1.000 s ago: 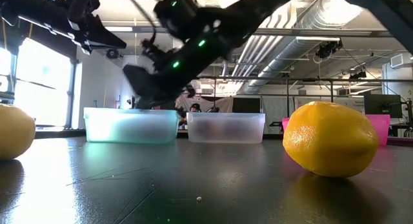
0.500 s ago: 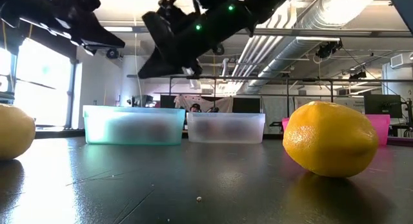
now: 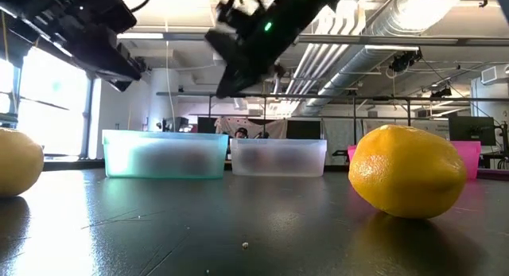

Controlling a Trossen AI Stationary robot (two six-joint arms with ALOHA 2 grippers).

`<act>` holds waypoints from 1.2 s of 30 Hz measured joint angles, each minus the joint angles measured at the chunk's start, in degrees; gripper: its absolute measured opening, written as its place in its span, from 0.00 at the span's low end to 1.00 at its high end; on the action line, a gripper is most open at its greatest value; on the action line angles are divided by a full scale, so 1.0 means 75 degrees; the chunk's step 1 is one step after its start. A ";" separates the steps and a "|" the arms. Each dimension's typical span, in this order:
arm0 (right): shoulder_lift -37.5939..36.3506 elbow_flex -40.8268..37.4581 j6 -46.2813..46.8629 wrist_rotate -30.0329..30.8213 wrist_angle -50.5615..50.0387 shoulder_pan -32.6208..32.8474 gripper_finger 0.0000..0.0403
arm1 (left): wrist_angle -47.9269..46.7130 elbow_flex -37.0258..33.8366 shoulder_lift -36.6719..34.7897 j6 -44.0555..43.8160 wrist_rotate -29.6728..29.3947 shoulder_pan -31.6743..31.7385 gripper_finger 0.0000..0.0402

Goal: Sort produce into baskets
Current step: Adjust the green bin

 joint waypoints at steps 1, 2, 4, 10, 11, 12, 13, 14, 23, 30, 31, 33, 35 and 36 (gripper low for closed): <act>-0.0145 -0.0063 0.0058 0.0067 -0.0113 0.0077 0.00 | 0.0040 0.0000 0.0190 -0.0040 -0.0006 -0.0177 0.00; -0.0306 -0.0171 0.0124 0.0114 -0.0216 0.0159 0.00 | 0.0087 0.0000 0.0375 -0.0075 -0.0012 -0.0342 0.00; -0.0539 -0.0458 0.0253 0.0116 -0.0260 0.0296 0.00 | 0.0318 0.0000 0.0767 -0.0211 -0.0082 -0.0656 0.00; -0.0944 -0.1243 0.0943 0.0183 -0.0135 0.0495 0.00 | 0.0738 0.0003 0.1970 -0.0839 -0.1586 -0.1233 0.00; -0.0946 -0.1327 0.0986 0.0183 -0.0168 0.0505 0.00 | 0.0741 0.0003 0.2161 -0.0943 -0.1802 -0.1239 0.00; -0.0965 -0.1385 0.0993 0.0182 -0.0165 0.0516 0.00 | 0.0749 0.0003 0.2322 -0.1053 -0.1953 -0.1238 0.00; -0.0994 -0.1435 0.0986 0.0182 -0.0182 0.0520 0.00 | 0.0725 0.0003 0.2465 -0.1154 -0.2094 -0.1238 0.00; -0.1021 -0.1464 0.0987 0.0182 -0.0177 0.0522 0.00 | 0.0731 0.0003 0.2605 -0.1260 -0.2270 -0.1238 0.00; -0.1078 -0.1471 0.0786 0.0160 -0.0224 0.0501 0.00 | 0.0517 0.0003 0.2891 -0.1932 -0.4112 -0.0523 0.00; -0.1078 -0.1471 0.0793 -0.0093 -0.0389 0.0505 0.00 | 0.0730 0.0003 0.3046 -0.1607 -0.4505 0.0600 0.00; -0.1078 -0.1467 0.0807 -0.0165 -0.0433 0.0520 0.00 | 0.0738 0.0003 0.3075 -0.1535 -0.4498 0.0742 0.00; -0.1078 -0.1397 0.0933 -0.0228 -0.0675 0.0567 0.00 | 0.0765 0.0006 0.3090 -0.1442 -0.4370 0.0950 0.00; -0.1078 -0.1191 0.1029 -0.0243 -0.1182 0.0643 0.00 | 0.0757 0.0006 0.3039 -0.1288 -0.4173 0.1068 0.00; -0.1078 -0.1047 0.1131 -0.0244 -0.1504 0.0702 0.00 | 0.0724 0.0006 0.2973 -0.1238 -0.4111 0.1087 0.00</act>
